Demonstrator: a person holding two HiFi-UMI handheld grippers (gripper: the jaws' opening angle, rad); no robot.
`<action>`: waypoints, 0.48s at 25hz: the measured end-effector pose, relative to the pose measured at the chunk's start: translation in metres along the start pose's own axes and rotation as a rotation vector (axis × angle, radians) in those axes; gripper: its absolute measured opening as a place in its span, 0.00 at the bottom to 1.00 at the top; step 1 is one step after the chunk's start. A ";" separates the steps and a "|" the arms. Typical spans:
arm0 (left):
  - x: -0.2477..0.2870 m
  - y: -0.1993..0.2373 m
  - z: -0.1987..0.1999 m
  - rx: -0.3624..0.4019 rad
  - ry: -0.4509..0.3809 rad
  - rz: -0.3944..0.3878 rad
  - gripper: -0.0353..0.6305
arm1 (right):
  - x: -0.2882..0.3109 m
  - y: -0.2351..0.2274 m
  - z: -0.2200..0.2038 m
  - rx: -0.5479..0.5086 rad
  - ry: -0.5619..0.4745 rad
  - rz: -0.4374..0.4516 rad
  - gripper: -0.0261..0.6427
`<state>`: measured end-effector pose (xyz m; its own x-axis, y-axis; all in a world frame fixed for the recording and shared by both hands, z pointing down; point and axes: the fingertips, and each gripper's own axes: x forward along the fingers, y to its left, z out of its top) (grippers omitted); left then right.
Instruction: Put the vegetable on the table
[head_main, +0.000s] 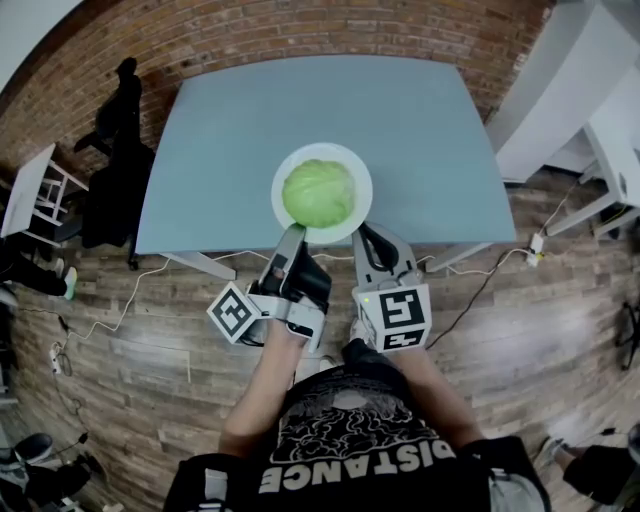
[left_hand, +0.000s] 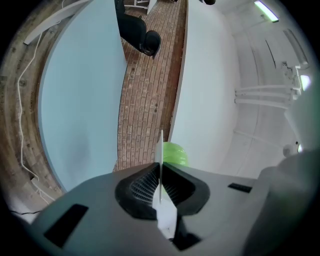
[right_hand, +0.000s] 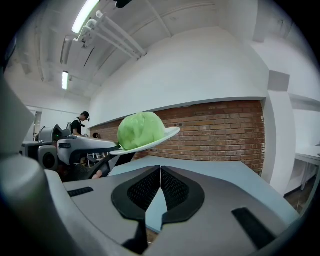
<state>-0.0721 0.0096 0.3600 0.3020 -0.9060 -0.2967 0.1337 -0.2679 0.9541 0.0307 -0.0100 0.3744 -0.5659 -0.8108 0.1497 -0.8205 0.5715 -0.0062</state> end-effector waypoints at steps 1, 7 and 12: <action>0.007 0.003 0.001 -0.004 -0.005 0.004 0.08 | 0.005 -0.005 0.000 0.002 0.003 0.004 0.05; 0.031 0.014 0.003 0.015 -0.021 0.009 0.08 | 0.021 -0.026 -0.002 0.012 -0.003 0.018 0.05; 0.030 0.018 0.004 0.017 -0.032 0.003 0.08 | 0.023 -0.027 -0.003 0.015 -0.017 0.032 0.05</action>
<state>-0.0647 -0.0240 0.3679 0.2718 -0.9168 -0.2925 0.1168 -0.2702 0.9557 0.0405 -0.0437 0.3814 -0.5930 -0.7942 0.1325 -0.8030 0.5954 -0.0257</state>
